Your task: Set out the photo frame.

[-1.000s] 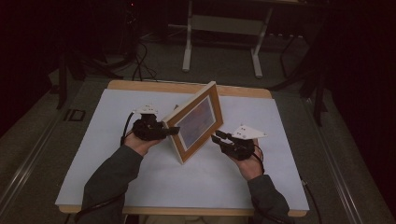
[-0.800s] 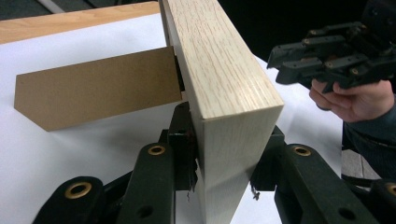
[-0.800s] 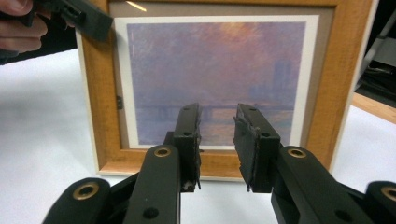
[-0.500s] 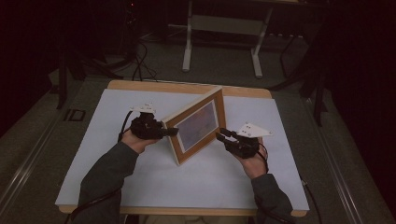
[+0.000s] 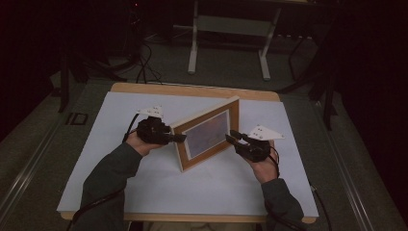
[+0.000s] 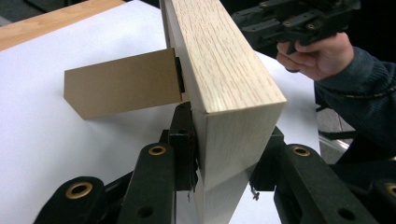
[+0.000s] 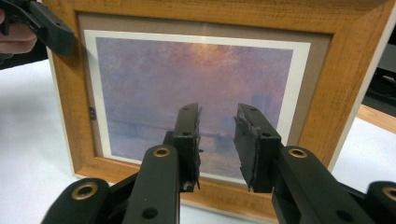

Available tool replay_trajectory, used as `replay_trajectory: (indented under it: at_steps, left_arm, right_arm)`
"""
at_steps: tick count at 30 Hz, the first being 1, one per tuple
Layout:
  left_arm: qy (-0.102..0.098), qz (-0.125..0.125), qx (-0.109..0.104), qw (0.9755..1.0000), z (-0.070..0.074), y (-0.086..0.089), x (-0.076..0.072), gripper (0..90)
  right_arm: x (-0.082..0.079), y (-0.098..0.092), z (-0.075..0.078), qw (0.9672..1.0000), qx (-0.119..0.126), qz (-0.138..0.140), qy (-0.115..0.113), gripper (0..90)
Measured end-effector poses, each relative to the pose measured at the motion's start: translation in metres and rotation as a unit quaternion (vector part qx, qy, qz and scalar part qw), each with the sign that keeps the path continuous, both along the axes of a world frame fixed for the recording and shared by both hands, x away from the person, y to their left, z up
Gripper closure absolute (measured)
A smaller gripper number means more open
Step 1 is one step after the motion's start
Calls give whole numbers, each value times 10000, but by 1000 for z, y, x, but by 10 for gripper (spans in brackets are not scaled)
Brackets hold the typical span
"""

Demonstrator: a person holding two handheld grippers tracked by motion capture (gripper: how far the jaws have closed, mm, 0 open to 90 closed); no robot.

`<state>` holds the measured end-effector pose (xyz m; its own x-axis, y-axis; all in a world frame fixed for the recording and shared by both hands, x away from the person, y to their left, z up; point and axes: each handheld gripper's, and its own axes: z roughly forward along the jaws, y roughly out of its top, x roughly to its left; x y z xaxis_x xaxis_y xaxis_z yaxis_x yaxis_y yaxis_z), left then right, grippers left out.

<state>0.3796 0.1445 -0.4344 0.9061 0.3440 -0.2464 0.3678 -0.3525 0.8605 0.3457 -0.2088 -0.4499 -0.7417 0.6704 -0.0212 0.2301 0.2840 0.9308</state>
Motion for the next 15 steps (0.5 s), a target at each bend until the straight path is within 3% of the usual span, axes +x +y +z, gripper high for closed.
replay_trajectory:
  at_steps: [3,9,13,15]
  left_arm:
    - [-68,82,-25,9999,-1,0,-2,694]
    - [-287,473,0,9985,-1,-4,-11,654]
    - [-525,942,-74,9941,4,-6,-20,604]
    - [-556,1034,-86,9931,5,-6,-21,601]
  right_arm:
    - [0,-2,0,10000,12,-22,-1,689]
    - [0,-2,0,10000,9,-37,-3,686]
    - [1,-4,2,10000,7,-60,-19,683]
    - [2,-5,2,10000,11,-70,-22,677]
